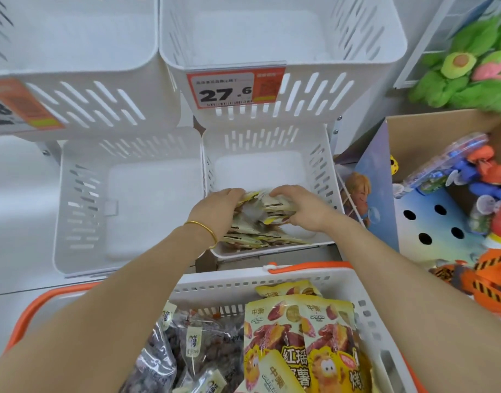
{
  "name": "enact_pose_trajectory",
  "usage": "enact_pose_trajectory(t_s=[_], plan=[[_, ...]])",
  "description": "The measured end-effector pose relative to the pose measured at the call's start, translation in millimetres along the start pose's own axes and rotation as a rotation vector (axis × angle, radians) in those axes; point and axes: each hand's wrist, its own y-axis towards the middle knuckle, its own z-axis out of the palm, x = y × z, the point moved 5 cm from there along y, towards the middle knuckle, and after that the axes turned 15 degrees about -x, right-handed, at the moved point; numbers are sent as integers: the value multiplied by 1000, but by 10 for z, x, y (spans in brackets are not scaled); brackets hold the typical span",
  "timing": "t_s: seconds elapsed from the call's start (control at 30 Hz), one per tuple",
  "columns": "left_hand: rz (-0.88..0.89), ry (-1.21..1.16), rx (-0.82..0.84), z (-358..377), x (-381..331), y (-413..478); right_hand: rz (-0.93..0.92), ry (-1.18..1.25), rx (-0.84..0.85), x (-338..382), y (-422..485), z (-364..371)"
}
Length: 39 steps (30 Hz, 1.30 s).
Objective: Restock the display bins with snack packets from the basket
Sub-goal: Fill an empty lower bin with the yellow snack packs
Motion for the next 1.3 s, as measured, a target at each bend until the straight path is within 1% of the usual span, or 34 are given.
enact_pose_trajectory(t_s=[0.07, 0.1, 0.27, 0.33, 0.4, 0.5, 0.57, 0.63, 0.67, 0.7, 0.8, 0.87, 0.93, 0.97, 1.03, 1.07, 1.1, 1.17, 1.27, 1.3], plan=[[23, -2, 34, 13, 4, 5, 20, 54, 39, 16, -12, 55], [33, -7, 45, 19, 0, 6, 27, 43, 54, 11, -11, 86], [55, -23, 48, 63, -10, -29, 46, -93, 58, -42, -17, 71], [75, -27, 22, 46, -3, -62, 48, -106, 50, -30, -77, 3], [90, -78, -67, -33, -21, -149, 27, -84, -7, 44, -196, -126], [104, -223, -260, -264, -87, -428, -9, 47, -184, 256, -557, -463], [181, -279, -348, -457, -200, -691, 27, 180, -288, 391, -907, -658], [282, -319, -359, -581, -334, -999, 76, 242, -342, 509, -1280, -710], [310, -335, -333, -614, -404, -1160, 97, 205, -346, 549, -1443, -683], [320, -348, -272, -624, -462, -1316, 116, 131, -313, 585, -1588, -625], [287, -377, 32, -579, -649, -1749, 139, -237, -98, 580, -1949, -377], [233, -312, 205, -497, -705, -1953, 209, -361, -94, 459, -2122, -315], [160, -235, 303, -448, -728, -2077, 321, -362, -119, 348, -2291, -300], [122, -215, 339, -411, -728, -2121, 360, -344, -96, 317, -2364, -264], [44, -227, 419, -308, -702, -2209, 402, -295, 11, 277, -2464, -104], [17, -230, 458, -269, -697, -2253, 414, -258, 37, 268, -2500, -41], [9, -229, 478, -242, -699, -2290, 430, -203, 28, 259, -2523, -3], [-14, -270, 461, -224, -717, -2330, 477, -27, -16, 253, -2547, -9], [-141, -460, 416, -287, -706, -2329, 664, 379, -93, 218, -2594, -82], [-159, -508, 414, -321, -689, -2317, 711, 468, -103, 195, -2605, -78]])
